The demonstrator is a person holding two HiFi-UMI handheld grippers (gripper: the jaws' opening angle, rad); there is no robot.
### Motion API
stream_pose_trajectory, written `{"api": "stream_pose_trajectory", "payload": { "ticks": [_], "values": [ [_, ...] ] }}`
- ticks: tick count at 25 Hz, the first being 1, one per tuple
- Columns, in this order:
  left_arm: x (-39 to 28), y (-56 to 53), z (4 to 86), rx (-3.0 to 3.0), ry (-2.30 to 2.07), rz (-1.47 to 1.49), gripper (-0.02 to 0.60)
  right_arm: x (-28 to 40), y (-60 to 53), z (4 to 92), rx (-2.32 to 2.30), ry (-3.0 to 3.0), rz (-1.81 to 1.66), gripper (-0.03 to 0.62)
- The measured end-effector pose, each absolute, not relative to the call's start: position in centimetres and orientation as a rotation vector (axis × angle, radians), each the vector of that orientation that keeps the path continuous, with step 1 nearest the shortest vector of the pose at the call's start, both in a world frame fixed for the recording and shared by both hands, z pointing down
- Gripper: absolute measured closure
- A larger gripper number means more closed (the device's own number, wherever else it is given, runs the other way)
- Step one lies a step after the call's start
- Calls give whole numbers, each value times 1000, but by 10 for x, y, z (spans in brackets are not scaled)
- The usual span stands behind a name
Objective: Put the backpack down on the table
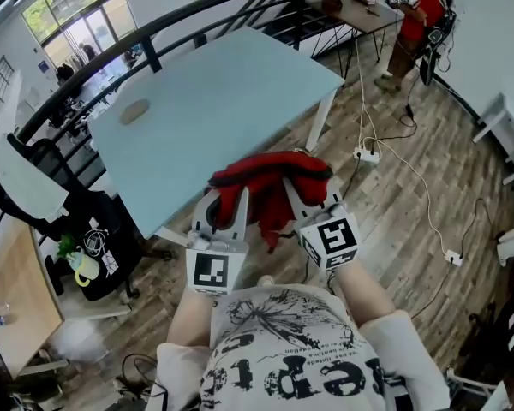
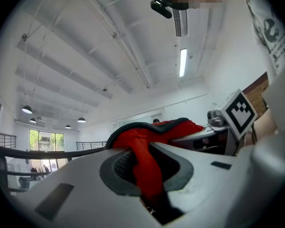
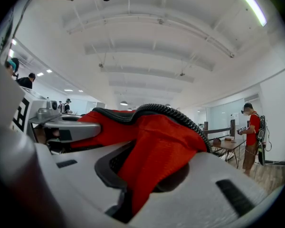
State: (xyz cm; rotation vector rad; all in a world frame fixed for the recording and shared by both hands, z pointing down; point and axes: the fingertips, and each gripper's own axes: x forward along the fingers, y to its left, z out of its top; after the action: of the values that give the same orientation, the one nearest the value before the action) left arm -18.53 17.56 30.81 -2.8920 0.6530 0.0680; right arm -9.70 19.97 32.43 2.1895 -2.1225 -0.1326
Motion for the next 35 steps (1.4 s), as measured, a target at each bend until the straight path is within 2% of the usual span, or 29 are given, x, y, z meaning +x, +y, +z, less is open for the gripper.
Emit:
{"api": "stream_pose_trajectory", "payload": {
  "ticks": [13,26,35],
  "values": [
    [-123,44,301,-2858,769,67,531,-31,58,314,2072,-2199,-203,543],
    [-9,-75,288,-2688,1203,64,531,83,-90,301,1687,-2539,-253,543],
    [45,-161,285,-2570,1449,69,531,133,-189,296,1453,-2662,-312,542]
  ]
}}
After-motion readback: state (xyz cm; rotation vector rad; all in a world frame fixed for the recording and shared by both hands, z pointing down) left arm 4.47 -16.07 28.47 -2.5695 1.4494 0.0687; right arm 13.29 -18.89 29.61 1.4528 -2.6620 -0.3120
